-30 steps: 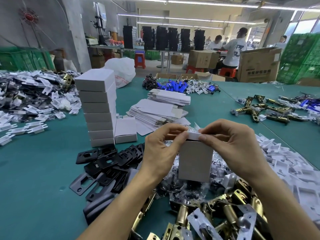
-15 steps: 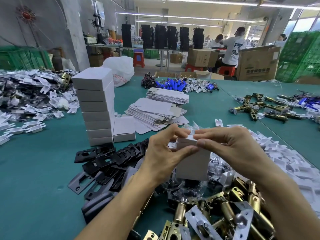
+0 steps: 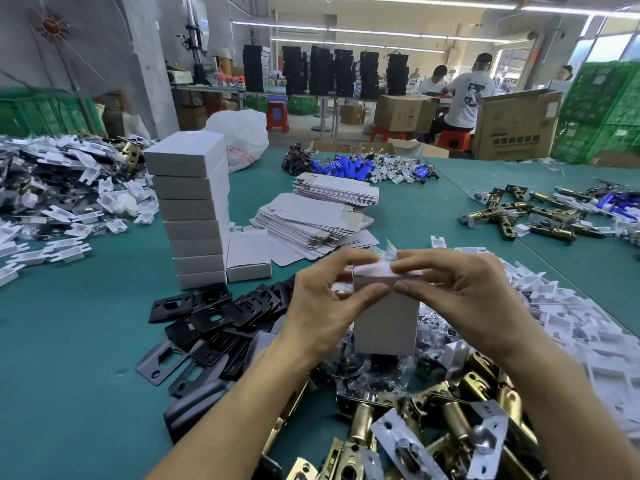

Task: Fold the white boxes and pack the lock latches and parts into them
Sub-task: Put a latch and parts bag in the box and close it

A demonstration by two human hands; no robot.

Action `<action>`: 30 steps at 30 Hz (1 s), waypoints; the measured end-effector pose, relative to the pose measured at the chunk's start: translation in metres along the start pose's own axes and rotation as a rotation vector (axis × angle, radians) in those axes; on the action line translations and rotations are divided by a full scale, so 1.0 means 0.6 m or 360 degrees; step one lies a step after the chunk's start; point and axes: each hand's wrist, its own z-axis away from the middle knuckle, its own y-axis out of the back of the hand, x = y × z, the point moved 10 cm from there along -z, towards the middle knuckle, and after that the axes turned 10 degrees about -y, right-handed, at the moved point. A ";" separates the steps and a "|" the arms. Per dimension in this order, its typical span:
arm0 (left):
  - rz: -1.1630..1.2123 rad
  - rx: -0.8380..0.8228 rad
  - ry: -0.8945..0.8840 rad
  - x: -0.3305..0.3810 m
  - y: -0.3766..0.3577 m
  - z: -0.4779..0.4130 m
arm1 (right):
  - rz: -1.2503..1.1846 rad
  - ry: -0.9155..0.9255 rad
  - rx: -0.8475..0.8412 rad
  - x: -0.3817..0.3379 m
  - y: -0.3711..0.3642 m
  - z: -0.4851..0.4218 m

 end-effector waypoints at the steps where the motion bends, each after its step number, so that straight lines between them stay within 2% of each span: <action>1: 0.0033 0.0031 0.0052 -0.007 0.004 0.002 | -0.0041 -0.0005 0.0028 0.001 0.001 0.000; 3: 0.0079 0.0047 0.0078 -0.012 0.004 0.003 | -0.0108 -0.0013 0.0062 0.004 0.005 -0.001; 5: 0.0041 0.0017 -0.0019 -0.002 0.001 0.001 | -0.0138 -0.0015 0.0042 0.008 0.005 -0.001; 8: -0.0010 -0.0033 -0.0143 0.009 -0.006 -0.002 | -0.0191 -0.0035 -0.0043 0.011 0.003 -0.002; 12: -0.0010 -0.0033 -0.0145 0.011 -0.010 -0.003 | -0.0362 -0.0141 -0.0180 0.025 -0.003 -0.003; 15: 0.0121 -0.0007 0.0039 -0.008 -0.010 0.001 | -0.0460 -0.0301 -0.0336 0.043 -0.015 -0.002; 17: 0.0270 -0.0112 0.0264 -0.033 -0.025 0.008 | -0.0431 -0.0365 -0.0361 0.052 -0.017 -0.003; 20: 0.0201 -0.0394 0.0407 -0.048 -0.053 0.025 | -0.0411 -0.0405 -0.0287 0.058 -0.013 -0.005; 22: 0.0139 -0.0441 0.0395 -0.046 -0.056 0.027 | -0.0392 -0.0397 -0.0238 0.056 -0.012 -0.005; 27: 0.0294 -0.0158 0.0321 -0.023 -0.032 0.007 | -0.0707 -0.0323 -0.0010 0.028 0.012 -0.009; 30: 0.0522 -0.0050 0.0520 -0.029 -0.029 0.004 | -0.0977 -0.0378 0.0148 0.029 0.025 -0.007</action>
